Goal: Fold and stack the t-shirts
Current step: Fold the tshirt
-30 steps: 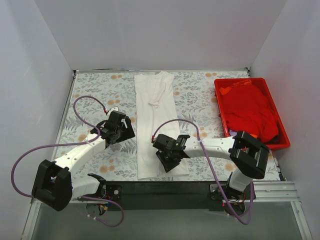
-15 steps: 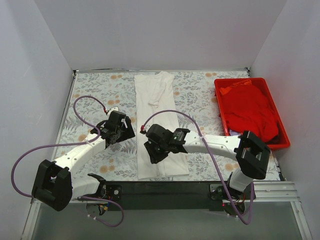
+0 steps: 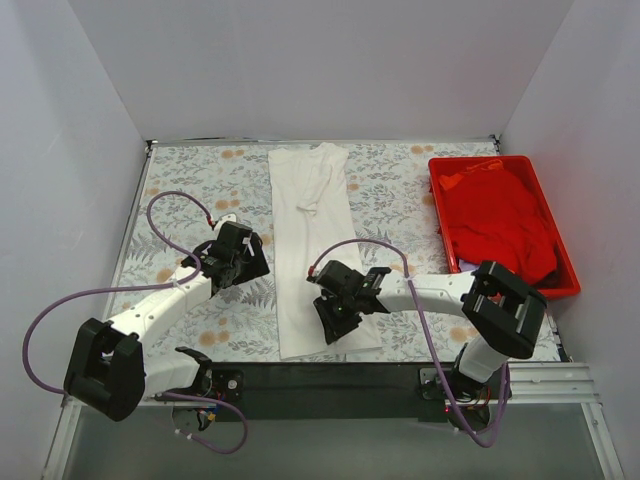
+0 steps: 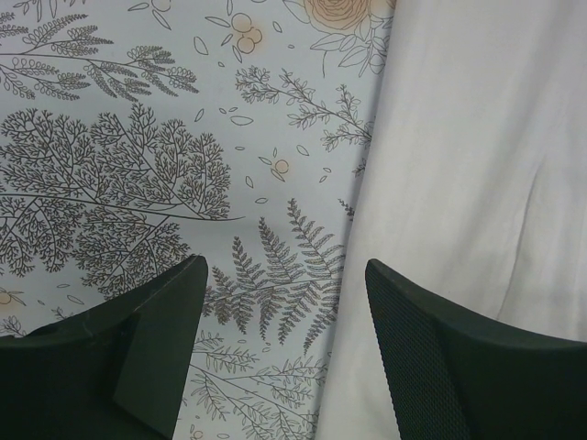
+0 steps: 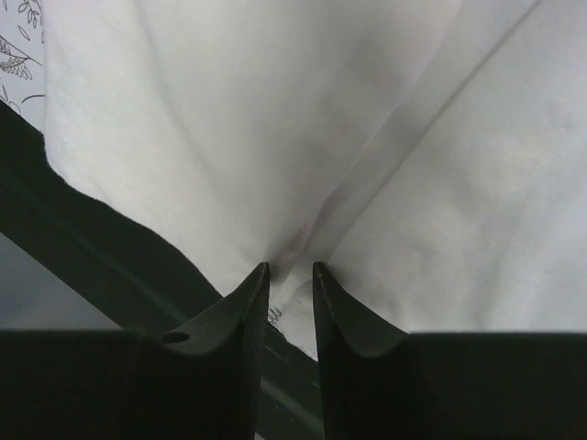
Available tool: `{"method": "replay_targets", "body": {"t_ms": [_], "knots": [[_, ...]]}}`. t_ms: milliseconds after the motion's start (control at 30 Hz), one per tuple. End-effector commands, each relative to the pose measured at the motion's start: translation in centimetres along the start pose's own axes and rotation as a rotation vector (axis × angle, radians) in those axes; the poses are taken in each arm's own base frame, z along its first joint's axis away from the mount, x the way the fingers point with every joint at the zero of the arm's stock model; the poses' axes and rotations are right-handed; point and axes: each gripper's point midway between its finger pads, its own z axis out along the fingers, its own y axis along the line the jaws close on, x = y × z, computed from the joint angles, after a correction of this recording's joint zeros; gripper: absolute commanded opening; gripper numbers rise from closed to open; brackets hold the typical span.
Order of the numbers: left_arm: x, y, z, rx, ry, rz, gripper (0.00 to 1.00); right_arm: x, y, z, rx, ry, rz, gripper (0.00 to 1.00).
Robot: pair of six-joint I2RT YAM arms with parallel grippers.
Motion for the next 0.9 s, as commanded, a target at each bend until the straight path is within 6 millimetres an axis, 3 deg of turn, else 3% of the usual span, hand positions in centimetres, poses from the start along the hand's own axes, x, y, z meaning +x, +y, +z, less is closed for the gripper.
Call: {"method": "replay_targets", "body": {"t_ms": [0,167,333,433,467,567,600,833,867], "knots": [[0.4,0.1,0.2,0.0,0.009,0.007,0.69,0.2,0.2,-0.3,-0.024,-0.009,0.007,0.32],[2.6,-0.8,-0.8,0.058,0.11,-0.04,0.69,-1.9,1.6,-2.6,-0.052,-0.099,-0.029,0.32],[5.1,-0.9,-3.3,0.06,0.229,-0.082,0.69,-3.1,0.0,-5.8,0.024,-0.194,0.0,0.36],[6.9,-1.2,-4.6,0.067,0.3,-0.091,0.69,-2.1,-3.3,-6.9,0.098,-0.209,0.092,0.44],[8.1,-1.5,-5.2,0.076,0.353,-0.098,0.69,-0.8,-4.7,-6.4,0.122,-0.187,0.123,0.45],[10.4,-1.5,-5.8,0.066,0.435,-0.085,0.67,0.3,-6.9,-7.2,0.133,-0.208,0.2,0.46],[11.1,-1.8,-6.0,0.071,0.459,-0.101,0.67,1.6,-7.9,-6.8,0.15,-0.187,0.22,0.46],[15.1,-2.1,-5.9,0.02,0.543,-0.053,0.63,3.7,-9.2,-6.2,0.139,-0.164,0.259,0.42],[15.4,-2.0,-5.7,0.002,0.549,-0.047,0.59,3.7,-9.2,-6.1,0.136,-0.163,0.258,0.42]]}}
